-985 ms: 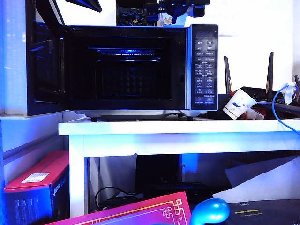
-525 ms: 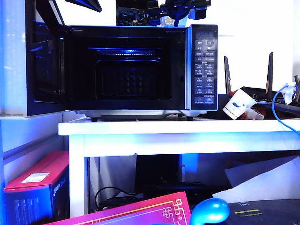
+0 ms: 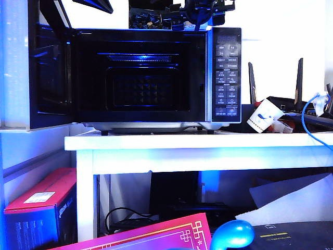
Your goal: Open the microwave door, place the box of snacks from the top of the microwave inside, then close the microwave door.
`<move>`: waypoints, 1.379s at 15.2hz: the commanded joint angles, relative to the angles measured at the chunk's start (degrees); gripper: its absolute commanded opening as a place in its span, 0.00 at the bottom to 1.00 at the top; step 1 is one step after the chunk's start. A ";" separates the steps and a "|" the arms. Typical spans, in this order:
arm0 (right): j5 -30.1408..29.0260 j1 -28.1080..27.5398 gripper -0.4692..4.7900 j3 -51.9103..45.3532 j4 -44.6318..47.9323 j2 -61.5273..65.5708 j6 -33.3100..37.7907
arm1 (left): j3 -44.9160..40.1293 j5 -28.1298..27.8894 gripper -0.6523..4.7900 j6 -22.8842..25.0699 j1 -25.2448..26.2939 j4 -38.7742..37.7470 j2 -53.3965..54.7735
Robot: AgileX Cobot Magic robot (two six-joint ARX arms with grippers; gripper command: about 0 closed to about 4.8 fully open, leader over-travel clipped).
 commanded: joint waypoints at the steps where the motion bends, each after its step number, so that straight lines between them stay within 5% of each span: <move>1: 0.24 0.04 0.67 0.28 -0.24 -1.31 -1.60 | 0.24 0.17 0.11 0.04 -0.07 0.33 -0.39; 13: -7.78 0.15 0.67 0.35 -8.87 -10.51 -1.16 | 0.24 0.17 0.11 0.22 -0.04 -1.16 -0.39; 21: -24.63 0.24 0.69 0.35 -29.75 -16.04 2.01 | 0.24 0.17 0.11 0.26 -0.04 -1.16 -0.39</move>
